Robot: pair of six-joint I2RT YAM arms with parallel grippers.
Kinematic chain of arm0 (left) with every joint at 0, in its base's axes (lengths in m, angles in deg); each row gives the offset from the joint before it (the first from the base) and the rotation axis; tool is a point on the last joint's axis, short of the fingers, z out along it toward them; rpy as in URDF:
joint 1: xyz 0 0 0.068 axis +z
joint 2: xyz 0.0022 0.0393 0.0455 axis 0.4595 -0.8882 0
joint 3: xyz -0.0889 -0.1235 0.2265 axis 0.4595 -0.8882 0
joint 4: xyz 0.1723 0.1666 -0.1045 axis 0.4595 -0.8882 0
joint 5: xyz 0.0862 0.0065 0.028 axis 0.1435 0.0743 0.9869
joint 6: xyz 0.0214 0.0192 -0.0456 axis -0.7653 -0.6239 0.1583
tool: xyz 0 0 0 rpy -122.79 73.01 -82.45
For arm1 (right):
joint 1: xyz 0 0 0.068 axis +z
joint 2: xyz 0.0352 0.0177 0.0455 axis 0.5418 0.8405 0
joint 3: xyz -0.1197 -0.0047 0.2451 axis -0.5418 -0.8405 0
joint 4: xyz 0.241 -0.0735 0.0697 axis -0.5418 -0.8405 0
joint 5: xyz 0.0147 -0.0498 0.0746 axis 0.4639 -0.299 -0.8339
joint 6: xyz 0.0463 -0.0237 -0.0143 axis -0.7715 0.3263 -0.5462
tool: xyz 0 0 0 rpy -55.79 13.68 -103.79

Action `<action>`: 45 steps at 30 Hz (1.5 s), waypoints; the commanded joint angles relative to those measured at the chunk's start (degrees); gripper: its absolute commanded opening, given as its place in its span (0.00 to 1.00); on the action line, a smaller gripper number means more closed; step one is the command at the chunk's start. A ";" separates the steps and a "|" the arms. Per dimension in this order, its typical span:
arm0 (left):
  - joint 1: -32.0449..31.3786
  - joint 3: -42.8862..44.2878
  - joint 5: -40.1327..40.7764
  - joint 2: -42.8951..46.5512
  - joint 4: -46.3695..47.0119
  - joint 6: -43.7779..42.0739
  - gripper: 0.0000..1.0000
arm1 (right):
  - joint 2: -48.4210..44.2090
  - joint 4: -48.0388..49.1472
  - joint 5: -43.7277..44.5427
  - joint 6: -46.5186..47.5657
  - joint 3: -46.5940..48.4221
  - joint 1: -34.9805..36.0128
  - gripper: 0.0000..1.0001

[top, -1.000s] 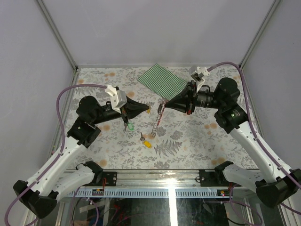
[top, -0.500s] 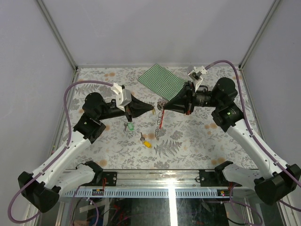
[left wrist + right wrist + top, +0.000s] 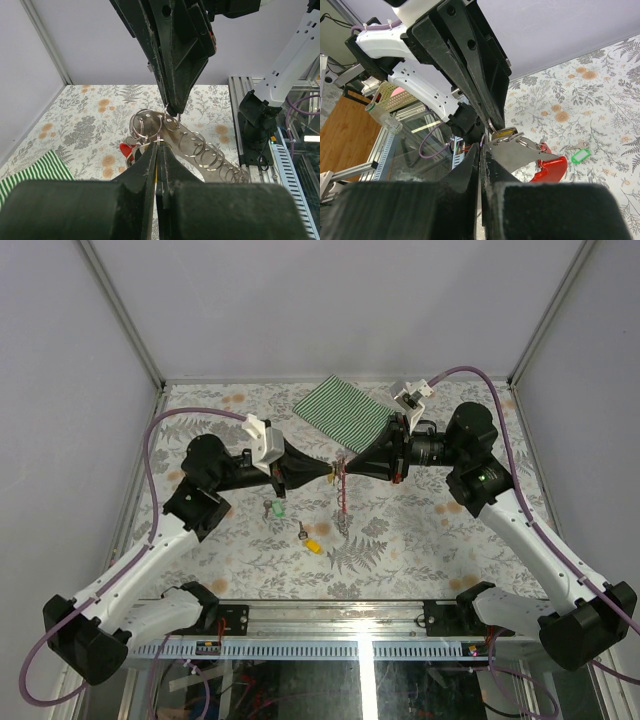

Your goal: Put the keys on the keyring

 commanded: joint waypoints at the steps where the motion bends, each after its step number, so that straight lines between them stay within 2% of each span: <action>1: -0.90 2.04 -0.71 -0.30 4.37 0.49 0.00 | 0.06 3.53 -0.78 -0.91 1.98 -0.05 0.00; 29: -2.95 2.79 0.31 -1.13 4.88 0.24 0.00 | 0.42 3.00 -0.64 -0.91 1.26 0.53 0.00; 45: -3.25 1.78 -0.17 -0.45 5.77 0.86 0.00 | -1.02 3.56 4.15 -0.70 0.57 0.49 0.00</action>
